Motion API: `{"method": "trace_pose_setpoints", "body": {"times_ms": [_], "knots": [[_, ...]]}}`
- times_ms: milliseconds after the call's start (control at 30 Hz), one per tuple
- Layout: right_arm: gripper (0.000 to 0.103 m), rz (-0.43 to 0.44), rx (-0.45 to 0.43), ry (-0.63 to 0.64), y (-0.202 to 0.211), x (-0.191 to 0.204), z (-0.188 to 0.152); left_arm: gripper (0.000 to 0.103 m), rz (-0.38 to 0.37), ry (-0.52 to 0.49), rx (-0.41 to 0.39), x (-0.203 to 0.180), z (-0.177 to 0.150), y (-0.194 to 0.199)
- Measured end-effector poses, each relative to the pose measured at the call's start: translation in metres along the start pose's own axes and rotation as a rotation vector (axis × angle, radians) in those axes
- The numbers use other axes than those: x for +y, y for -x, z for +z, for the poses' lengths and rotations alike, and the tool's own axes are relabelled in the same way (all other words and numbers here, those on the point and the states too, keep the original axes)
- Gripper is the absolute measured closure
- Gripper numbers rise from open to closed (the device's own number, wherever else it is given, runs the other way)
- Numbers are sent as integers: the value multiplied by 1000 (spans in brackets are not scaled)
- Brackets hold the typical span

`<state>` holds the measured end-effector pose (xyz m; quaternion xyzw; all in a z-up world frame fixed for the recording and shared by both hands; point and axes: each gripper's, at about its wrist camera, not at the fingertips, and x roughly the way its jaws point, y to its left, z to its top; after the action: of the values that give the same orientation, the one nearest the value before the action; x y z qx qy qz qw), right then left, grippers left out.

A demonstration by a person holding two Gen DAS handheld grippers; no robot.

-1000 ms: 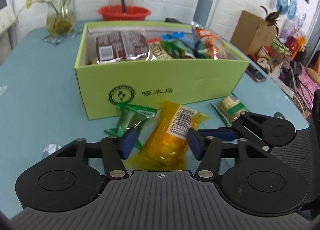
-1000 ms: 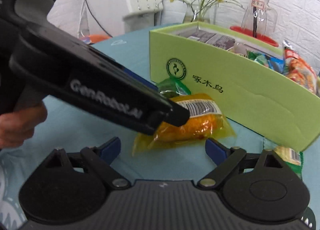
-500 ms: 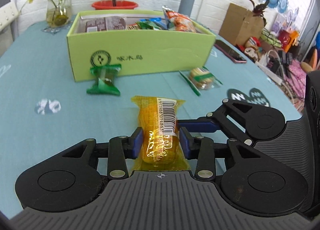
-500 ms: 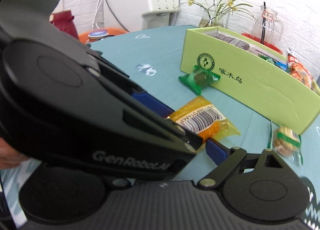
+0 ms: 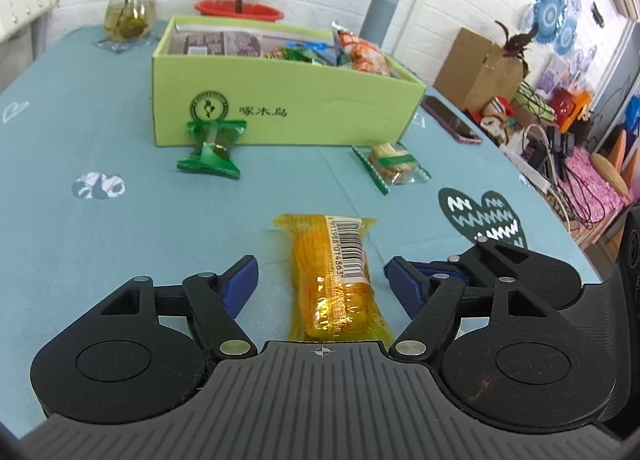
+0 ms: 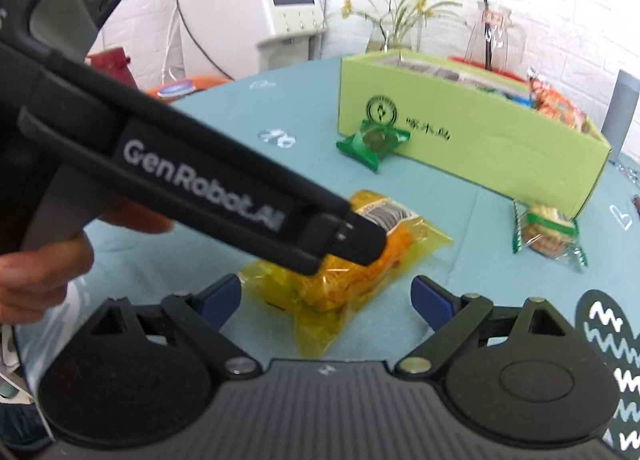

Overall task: Organize snacks
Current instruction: 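Carry the yellow cake into the green box and open the left tool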

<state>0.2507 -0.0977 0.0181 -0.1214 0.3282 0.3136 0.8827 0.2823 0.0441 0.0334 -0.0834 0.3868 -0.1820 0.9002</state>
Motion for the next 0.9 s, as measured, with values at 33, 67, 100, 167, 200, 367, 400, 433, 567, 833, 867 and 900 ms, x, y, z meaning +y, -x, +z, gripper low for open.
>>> {"method": "trace_pose_setpoints", "body": {"times_ms": [33,67,100,167,200,367,400,433,567,833,867,900], "knots": [[13,5,7,3,-6,0,1,49,-5,-4,12,0,0,-5],[17,18,13,2,-9,-1,3,58,-6,-7,28,0,0,-10],[18,34,16,-2,-13,-2,3,66,-11,-5,47,2,-2,-15],[25,33,8,9,-12,1,2,80,-37,19,72,7,-5,-23],[29,32,6,16,-10,2,4,82,-37,21,63,9,-6,-22],[30,5,-88,64,3,-2,32,84,-52,23,-15,6,24,-2],[29,-2,-114,71,5,-7,43,84,-51,10,-43,5,37,2],[29,-12,-136,82,6,-12,55,84,-48,-1,-67,4,50,4],[27,-48,-196,126,-4,-40,106,83,-17,-31,-152,7,109,0],[25,-71,-136,98,-75,-106,166,82,22,-11,-144,34,190,-73],[25,-73,-122,91,-83,-109,167,76,32,-2,-141,37,192,-81],[24,-76,-113,86,-90,-114,169,71,49,-2,-146,40,192,-88]]}}
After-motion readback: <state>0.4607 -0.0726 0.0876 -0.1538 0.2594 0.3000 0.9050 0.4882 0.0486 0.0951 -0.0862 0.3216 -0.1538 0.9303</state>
